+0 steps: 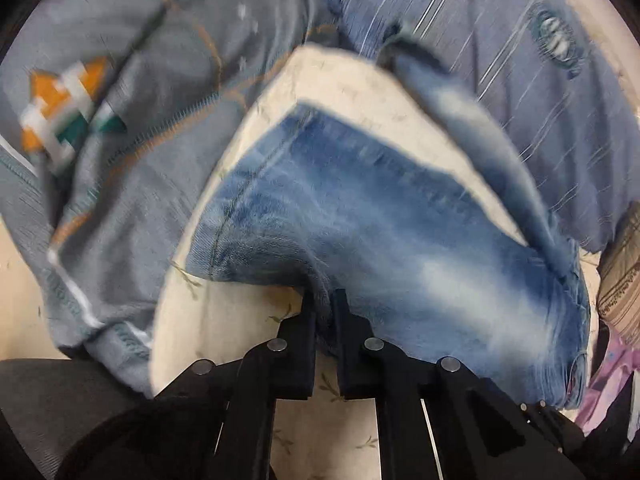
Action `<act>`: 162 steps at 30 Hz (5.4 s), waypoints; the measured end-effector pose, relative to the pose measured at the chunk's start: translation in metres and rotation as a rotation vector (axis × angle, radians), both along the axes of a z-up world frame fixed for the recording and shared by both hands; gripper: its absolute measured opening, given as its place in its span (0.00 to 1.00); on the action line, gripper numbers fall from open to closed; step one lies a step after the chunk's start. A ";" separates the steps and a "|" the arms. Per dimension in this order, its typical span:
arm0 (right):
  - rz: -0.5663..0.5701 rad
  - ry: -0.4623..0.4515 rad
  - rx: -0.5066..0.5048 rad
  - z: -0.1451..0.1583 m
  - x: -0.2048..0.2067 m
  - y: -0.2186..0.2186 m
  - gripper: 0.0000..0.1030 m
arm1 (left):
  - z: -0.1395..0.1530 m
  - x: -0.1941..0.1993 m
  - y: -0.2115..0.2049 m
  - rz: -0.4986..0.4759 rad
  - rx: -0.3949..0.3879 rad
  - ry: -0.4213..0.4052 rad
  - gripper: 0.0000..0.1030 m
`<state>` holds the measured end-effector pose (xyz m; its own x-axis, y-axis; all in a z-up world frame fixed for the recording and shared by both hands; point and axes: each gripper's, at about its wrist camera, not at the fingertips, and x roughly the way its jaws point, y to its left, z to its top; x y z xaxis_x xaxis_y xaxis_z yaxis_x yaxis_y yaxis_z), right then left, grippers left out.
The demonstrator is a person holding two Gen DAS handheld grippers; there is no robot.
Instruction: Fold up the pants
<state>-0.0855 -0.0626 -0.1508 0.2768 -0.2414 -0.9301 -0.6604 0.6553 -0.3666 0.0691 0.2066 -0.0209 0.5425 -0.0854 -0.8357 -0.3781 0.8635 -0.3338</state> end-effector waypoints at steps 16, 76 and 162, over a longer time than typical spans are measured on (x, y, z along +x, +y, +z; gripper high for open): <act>-0.200 -0.145 0.323 0.123 0.006 -0.023 0.78 | 0.069 -0.053 -0.084 -0.158 0.156 -0.266 0.55; -0.513 -0.437 0.408 0.256 0.059 -0.149 0.81 | 0.247 -0.100 -0.182 -0.397 0.006 -0.375 0.63; -0.860 -0.325 0.544 0.229 0.108 -0.257 0.56 | -0.015 0.198 -0.196 -0.305 -0.272 0.011 0.06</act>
